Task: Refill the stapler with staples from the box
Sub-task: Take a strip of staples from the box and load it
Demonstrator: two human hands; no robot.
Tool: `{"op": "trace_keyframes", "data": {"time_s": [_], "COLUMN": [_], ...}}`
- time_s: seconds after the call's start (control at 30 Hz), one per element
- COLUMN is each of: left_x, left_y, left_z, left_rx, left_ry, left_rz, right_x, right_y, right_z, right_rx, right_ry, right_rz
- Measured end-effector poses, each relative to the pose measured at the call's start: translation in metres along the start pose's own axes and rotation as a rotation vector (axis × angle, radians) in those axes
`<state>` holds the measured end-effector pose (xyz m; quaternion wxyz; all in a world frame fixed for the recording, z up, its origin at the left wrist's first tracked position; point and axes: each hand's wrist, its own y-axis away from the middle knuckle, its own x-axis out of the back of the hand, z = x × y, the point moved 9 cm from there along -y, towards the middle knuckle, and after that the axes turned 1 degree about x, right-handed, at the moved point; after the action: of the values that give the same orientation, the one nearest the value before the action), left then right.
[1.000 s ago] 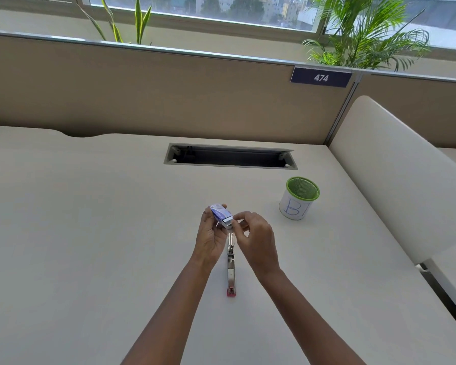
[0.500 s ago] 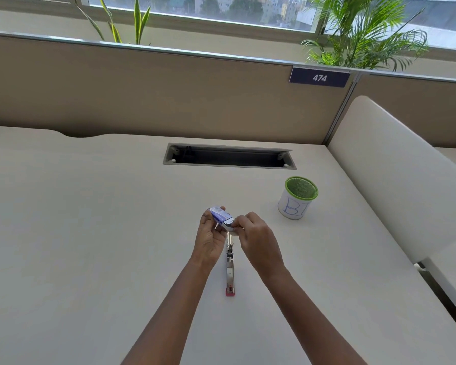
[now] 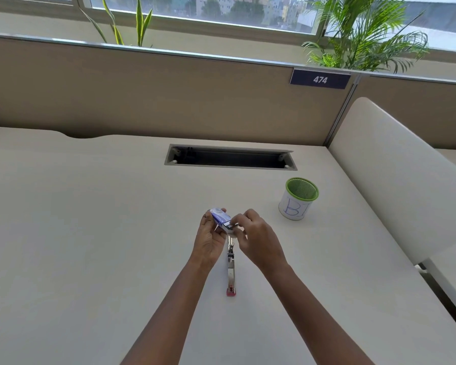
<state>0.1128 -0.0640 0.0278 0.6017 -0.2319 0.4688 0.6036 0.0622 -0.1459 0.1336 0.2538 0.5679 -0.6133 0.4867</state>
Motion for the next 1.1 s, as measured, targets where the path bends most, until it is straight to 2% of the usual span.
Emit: {"op": "trace_keyframes", "data": {"time_s": [0.13, 0.3, 0.43, 0.53, 0.63, 0.9, 1.1], "left_x": [0.0, -0.001, -0.004, -0.007, -0.011, -0.013, -0.016], "left_y": [0.002, 0.004, 0.006, 0.005, 0.005, 0.008, 0.01], "left_z": [0.0, -0.002, -0.002, 0.001, 0.002, 0.002, -0.005], "left_rx": [-0.003, 0.029, 0.03, 0.018, 0.011, 0.047, 0.069], "left_ry": [-0.007, 0.057, 0.104, 0.124, 0.086, 0.091, 0.01], "left_rz": [0.007, 0.033, 0.046, 0.057, 0.053, 0.032, 0.044], "right_x": [0.003, 0.023, 0.031, 0.025, 0.019, 0.02, 0.013], "right_y": [0.002, 0.007, 0.02, 0.031, 0.034, 0.03, 0.027], "right_z": [0.001, 0.009, -0.001, -0.017, -0.025, -0.034, -0.028], "right_rx": [0.012, -0.076, 0.032, 0.204, 0.298, 0.37, 0.392], "right_ry": [-0.033, -0.31, -0.348, -0.227, -0.208, -0.181, -0.075], "right_rz": [0.043, 0.292, 0.422, 0.404, 0.361, 0.371, 0.377]}}
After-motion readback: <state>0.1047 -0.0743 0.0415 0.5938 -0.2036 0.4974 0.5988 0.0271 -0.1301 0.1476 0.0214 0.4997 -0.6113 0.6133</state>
